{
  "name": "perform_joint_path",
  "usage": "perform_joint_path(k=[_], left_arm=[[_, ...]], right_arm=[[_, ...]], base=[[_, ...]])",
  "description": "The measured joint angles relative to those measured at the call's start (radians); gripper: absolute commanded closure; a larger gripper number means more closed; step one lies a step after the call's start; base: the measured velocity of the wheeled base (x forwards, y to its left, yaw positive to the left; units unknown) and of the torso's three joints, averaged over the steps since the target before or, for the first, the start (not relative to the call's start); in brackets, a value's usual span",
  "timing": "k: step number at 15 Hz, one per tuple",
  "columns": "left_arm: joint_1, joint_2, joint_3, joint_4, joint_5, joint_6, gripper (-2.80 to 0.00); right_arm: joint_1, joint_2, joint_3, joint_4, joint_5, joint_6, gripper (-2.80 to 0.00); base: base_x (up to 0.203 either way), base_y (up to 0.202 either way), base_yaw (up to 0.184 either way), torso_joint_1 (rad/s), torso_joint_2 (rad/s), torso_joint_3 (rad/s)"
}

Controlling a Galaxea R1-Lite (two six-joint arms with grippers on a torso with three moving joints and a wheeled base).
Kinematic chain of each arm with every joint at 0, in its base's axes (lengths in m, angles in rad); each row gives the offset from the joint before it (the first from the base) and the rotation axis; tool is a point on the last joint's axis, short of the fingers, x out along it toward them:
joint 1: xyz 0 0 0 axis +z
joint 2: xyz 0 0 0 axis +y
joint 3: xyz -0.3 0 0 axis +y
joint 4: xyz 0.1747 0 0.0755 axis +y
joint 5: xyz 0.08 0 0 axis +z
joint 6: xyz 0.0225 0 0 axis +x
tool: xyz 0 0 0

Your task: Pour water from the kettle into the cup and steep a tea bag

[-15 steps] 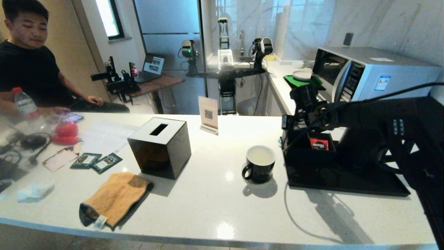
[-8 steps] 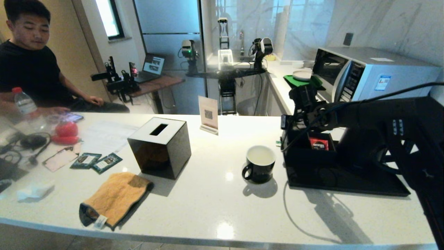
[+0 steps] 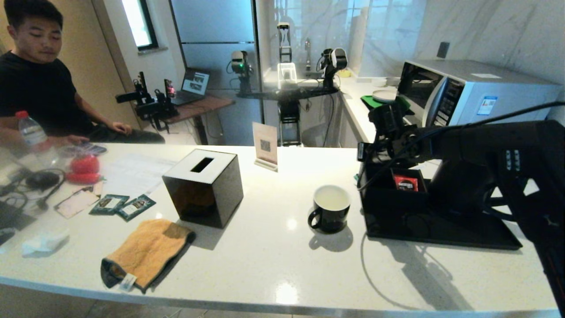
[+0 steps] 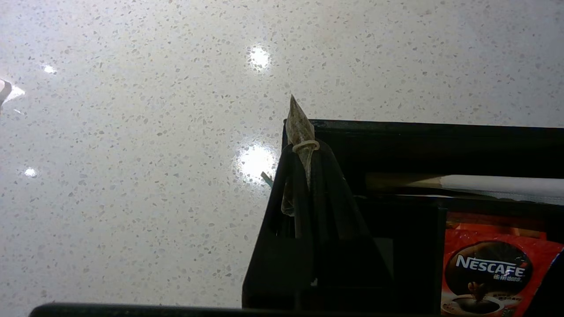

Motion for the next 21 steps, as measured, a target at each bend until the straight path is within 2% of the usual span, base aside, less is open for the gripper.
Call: perform_joint_path(k=[14,21], left_arm=[[0.0,0.0,0.0,0.0,0.0,0.0,0.0],[0.0,0.0,0.0,0.0,0.0,0.0,0.0]], right_arm=[[0.008,-0.067,0.008,0.01,-0.001,-0.001,0.0],[0.04,-0.163,0.05,0.0,0.0,-0.006,0.0]], base=[[0.0,0.0,0.0,0.0,0.0,0.0],[0.0,0.0,0.0,0.0,0.0,0.0]])
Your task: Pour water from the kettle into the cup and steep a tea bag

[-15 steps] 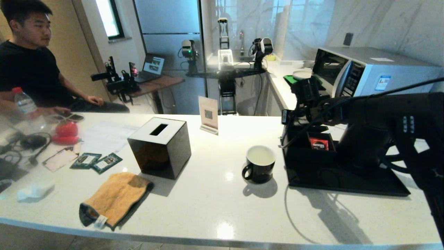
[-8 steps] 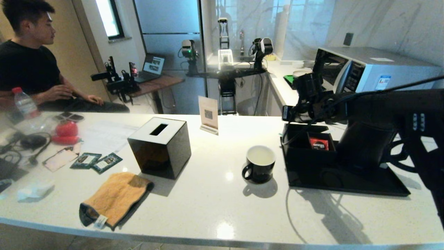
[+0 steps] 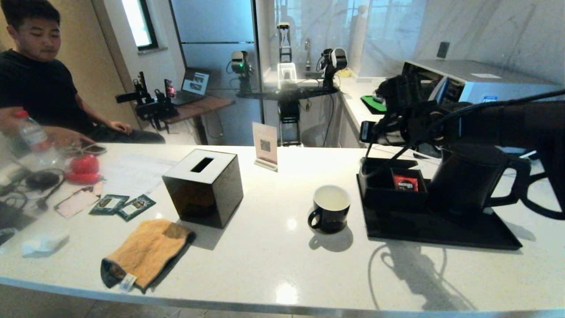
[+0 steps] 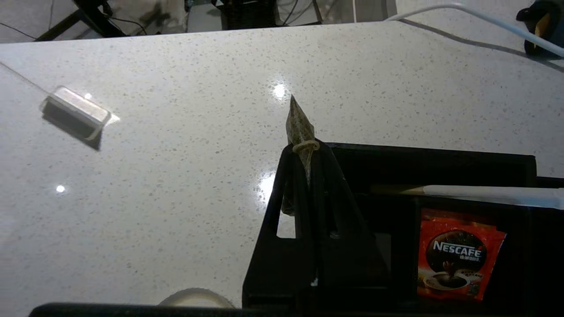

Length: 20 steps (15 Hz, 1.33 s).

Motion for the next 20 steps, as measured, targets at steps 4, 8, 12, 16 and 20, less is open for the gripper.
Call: perform_joint_path(k=[4,8,12,16,20], left_arm=[[0.0,0.0,0.0,0.0,0.0,0.0,0.0],[0.0,0.0,0.0,0.0,0.0,0.0,0.0],[0.0,0.0,0.0,0.0,0.0,0.0,0.0],[0.0,0.0,0.0,0.0,0.0,0.0,0.0],[0.0,0.0,0.0,0.0,0.0,0.0,0.0]], right_arm=[[0.032,-0.066,0.022,-0.001,0.0,0.0,0.0],[0.079,-0.131,0.027,0.009,0.0,0.0,0.0],[0.126,-0.2,0.054,0.005,0.0,-0.001,0.0],[0.165,-0.268,0.092,0.004,0.0,-0.002,0.0],[0.196,-0.331,0.127,-0.002,0.0,-0.003,0.0]], base=[[0.0,0.0,0.0,0.0,0.0,0.0],[0.0,0.0,0.0,0.0,0.0,0.0],[0.0,0.0,0.0,0.0,0.0,0.0],[0.0,0.0,0.0,0.0,0.0,0.0],[0.0,0.0,0.0,0.0,0.0,0.0]])
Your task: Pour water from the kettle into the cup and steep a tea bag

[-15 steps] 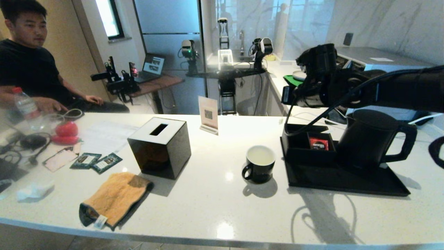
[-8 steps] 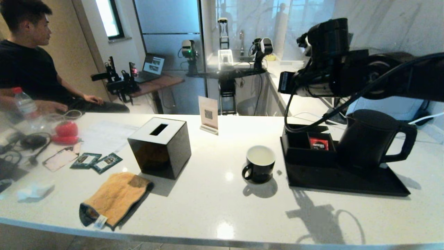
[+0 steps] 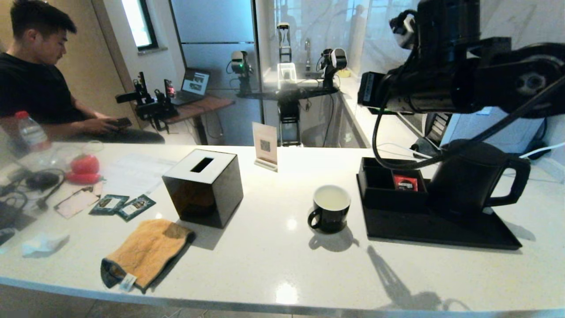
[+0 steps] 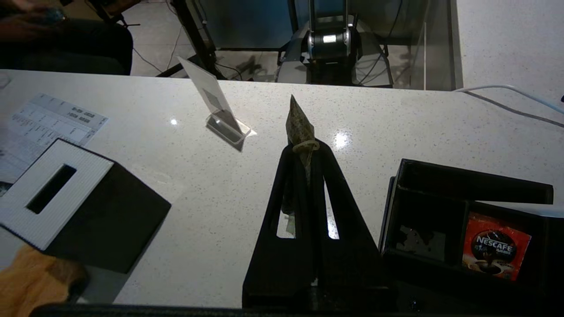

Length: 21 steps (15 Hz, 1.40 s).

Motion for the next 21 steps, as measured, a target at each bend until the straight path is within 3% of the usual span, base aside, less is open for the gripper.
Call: perform_joint_path(k=[11,21], left_arm=[[0.0,0.0,0.0,-0.001,-0.008,0.003,0.0],[0.0,0.0,-0.016,-0.003,-0.013,0.01,0.0]], right_arm=[[0.087,-0.083,0.041,-0.001,0.0,-0.054,0.0],[0.104,-0.077,0.041,-0.003,0.0,-0.057,0.0]], base=[[0.0,0.0,0.0,0.0,0.0,0.0],[0.0,0.0,0.0,0.0,0.0,0.0]])
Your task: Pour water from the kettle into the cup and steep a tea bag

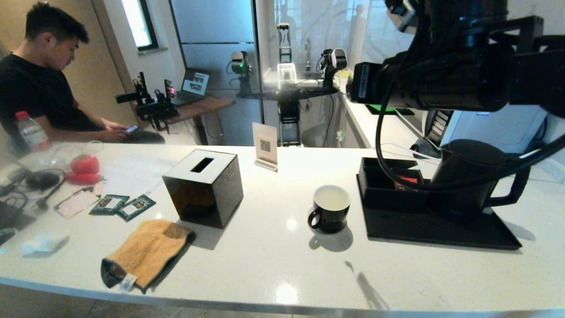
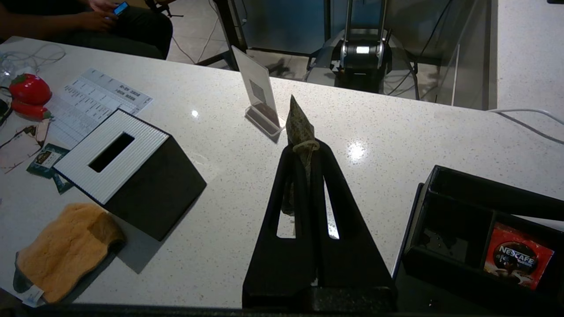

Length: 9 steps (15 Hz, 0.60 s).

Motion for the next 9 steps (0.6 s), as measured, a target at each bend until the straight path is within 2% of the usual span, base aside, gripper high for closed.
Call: perform_joint_path(k=[5,9], left_arm=[[-0.001,0.055,-0.073,0.002,-0.014,-0.004,0.0],[-0.014,0.234,-0.178,-0.031,-0.056,-0.008,0.0]], right_arm=[[0.005,0.001,0.0,0.0,0.0,0.001,0.0],[0.016,0.0,-0.006,-0.001,0.0,-0.001,0.0]], base=[[0.0,0.0,0.0,0.0,0.0,0.0],[0.0,0.0,0.0,0.0,0.0,0.0]])
